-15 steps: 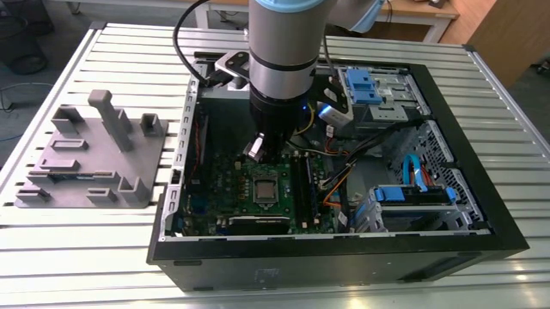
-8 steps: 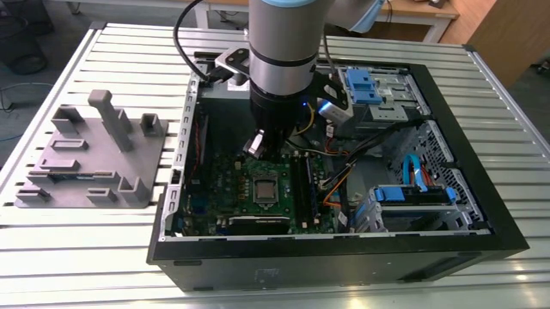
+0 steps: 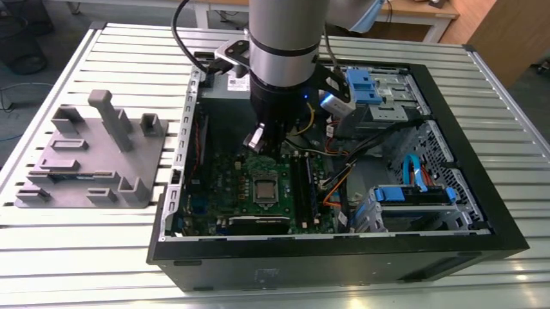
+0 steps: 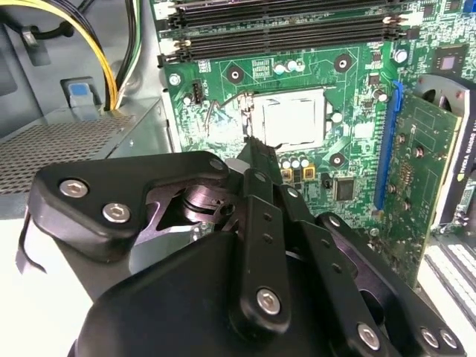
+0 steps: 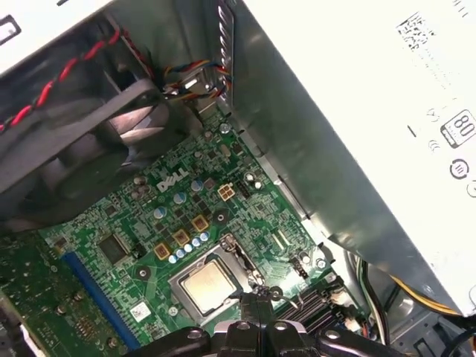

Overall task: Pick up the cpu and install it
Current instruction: 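Install the first cpu locking lever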

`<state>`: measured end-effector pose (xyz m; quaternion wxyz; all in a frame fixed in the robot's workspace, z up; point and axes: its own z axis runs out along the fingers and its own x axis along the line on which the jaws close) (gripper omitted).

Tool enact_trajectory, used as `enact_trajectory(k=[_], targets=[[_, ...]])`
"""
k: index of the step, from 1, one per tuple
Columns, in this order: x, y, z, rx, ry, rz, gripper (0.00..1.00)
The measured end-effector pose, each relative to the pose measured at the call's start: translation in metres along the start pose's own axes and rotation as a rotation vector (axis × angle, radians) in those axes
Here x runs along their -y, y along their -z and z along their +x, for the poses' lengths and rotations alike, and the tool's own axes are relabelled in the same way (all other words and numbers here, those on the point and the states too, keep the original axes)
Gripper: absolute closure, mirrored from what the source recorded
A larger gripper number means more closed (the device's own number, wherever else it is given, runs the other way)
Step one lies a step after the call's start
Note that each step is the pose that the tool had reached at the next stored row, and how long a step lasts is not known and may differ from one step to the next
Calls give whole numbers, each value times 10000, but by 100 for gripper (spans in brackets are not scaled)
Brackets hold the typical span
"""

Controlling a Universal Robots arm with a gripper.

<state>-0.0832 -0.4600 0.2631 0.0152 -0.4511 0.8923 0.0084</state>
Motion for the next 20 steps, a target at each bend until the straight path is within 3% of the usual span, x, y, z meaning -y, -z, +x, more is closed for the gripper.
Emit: enact_trajectory(k=[11,20], targets=[[-67,-8,-120,-4,1,0,89],[-40,-27,-254,-4,0,0,89]])
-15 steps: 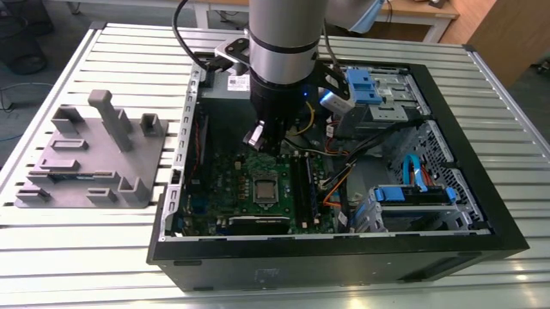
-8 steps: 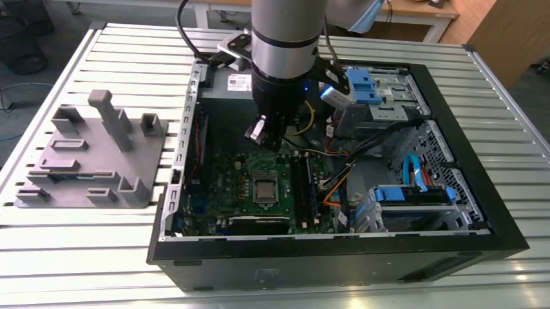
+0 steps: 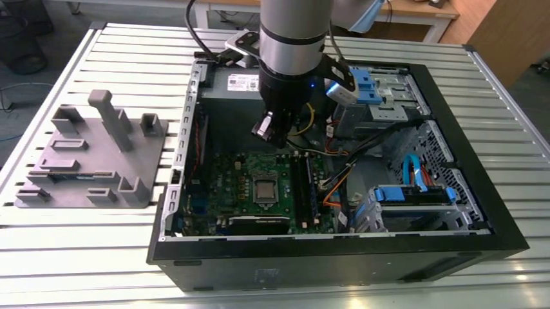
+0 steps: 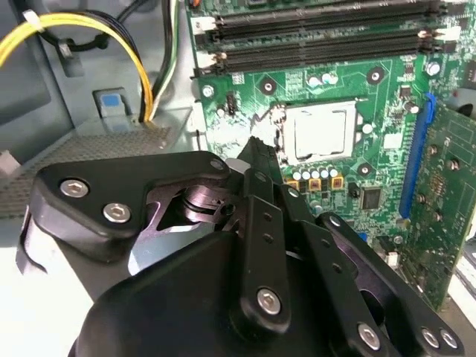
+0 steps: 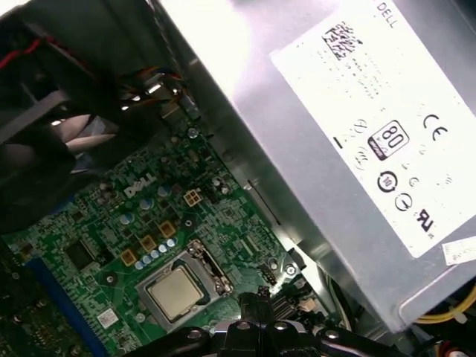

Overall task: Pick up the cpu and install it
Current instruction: 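Install the first cpu locking lever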

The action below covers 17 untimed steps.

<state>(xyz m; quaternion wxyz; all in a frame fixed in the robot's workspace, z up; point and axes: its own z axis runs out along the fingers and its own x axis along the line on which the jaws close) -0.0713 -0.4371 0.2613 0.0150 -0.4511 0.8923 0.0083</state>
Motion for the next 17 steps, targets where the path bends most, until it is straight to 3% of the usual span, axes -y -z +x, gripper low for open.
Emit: enact_trajectory(k=[6,17], targets=[[29,-23,-86,0,0,0,89],[20,-135,-140,1,0,0,89]])
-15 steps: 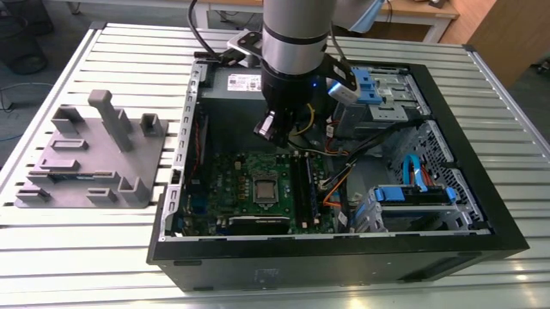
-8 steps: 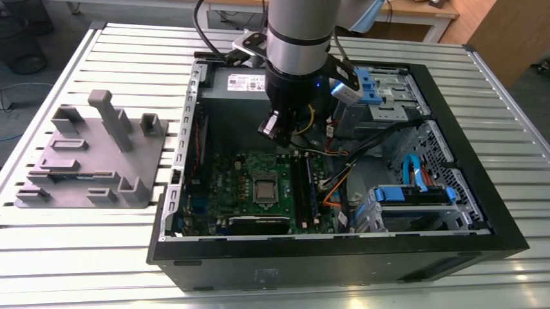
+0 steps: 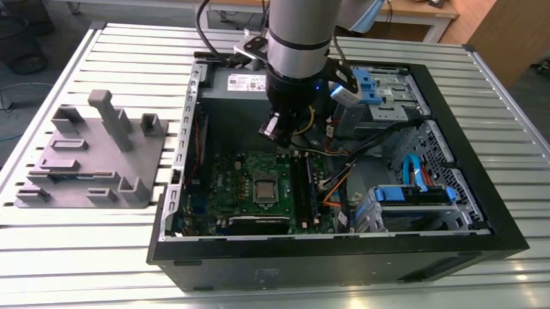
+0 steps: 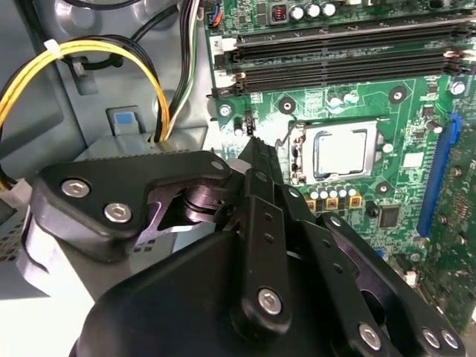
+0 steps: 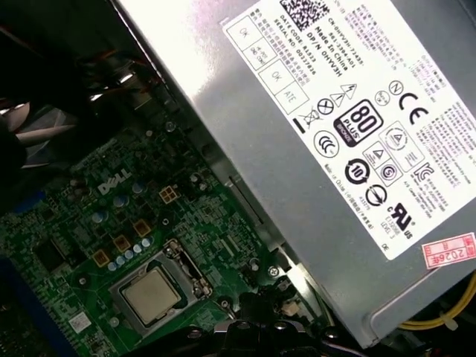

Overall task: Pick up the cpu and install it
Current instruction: 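Install the first cpu locking lever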

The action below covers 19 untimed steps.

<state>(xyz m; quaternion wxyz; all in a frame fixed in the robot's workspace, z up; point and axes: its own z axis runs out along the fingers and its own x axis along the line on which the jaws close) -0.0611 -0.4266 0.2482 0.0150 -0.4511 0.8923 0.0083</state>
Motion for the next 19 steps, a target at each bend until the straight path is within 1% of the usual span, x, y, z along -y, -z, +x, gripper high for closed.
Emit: enact_trajectory(k=[4,7,10,14,15,19], targets=[[-1,-45,0,-19,0,14,89],[-1,-64,1,-78,-1,57,89],[-1,-72,2,-179,-66,134,89],[0,-83,3,-357,-238,276,89],[1,-84,3,-383,-257,296,89],[0,-84,3,-386,-258,298,89]])
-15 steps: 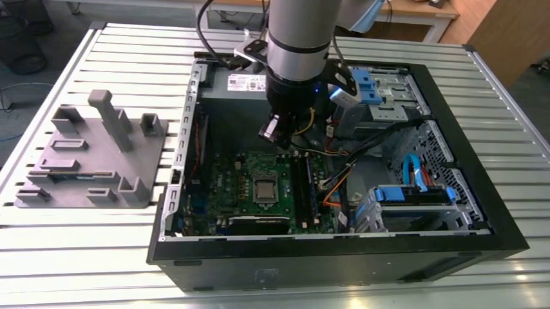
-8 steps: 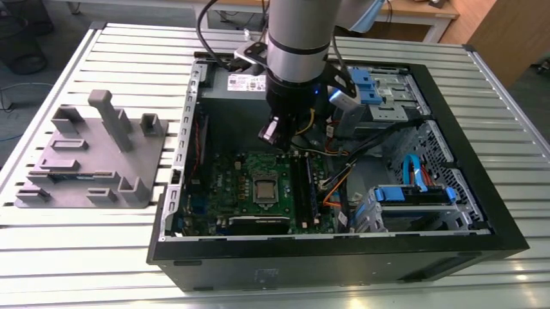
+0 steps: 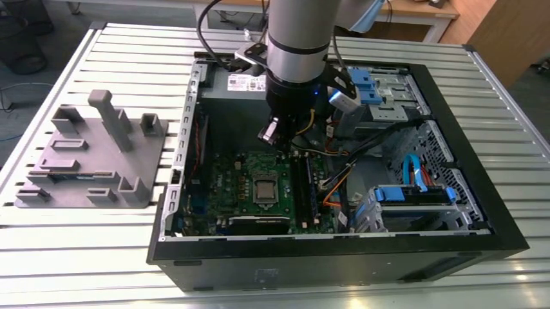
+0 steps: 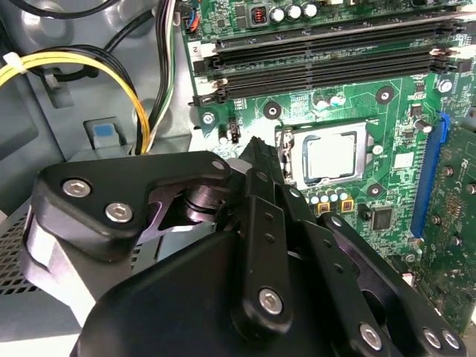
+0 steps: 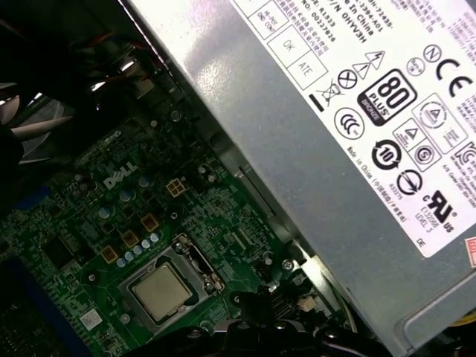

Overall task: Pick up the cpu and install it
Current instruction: 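Install the first cpu locking lever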

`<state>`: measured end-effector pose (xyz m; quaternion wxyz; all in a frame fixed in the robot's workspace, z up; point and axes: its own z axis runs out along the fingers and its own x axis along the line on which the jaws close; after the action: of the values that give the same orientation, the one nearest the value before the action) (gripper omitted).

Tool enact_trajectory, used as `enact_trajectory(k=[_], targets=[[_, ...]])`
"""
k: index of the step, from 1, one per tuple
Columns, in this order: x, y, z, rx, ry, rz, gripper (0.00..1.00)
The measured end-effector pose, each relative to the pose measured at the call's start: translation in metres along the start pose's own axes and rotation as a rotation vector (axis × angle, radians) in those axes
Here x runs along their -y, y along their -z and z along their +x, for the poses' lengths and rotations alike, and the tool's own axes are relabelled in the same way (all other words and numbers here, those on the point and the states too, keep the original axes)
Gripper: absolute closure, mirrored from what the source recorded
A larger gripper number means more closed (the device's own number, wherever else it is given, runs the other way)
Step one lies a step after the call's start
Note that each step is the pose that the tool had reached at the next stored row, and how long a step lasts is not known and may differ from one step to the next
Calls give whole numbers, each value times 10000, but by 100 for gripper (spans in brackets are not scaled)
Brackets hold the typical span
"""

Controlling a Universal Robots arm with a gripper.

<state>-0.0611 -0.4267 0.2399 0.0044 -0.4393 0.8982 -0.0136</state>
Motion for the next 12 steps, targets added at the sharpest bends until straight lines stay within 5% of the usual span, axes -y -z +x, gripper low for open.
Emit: enact_trajectory(k=[12], targets=[[53,-35,79,-4,-14,7,89]])
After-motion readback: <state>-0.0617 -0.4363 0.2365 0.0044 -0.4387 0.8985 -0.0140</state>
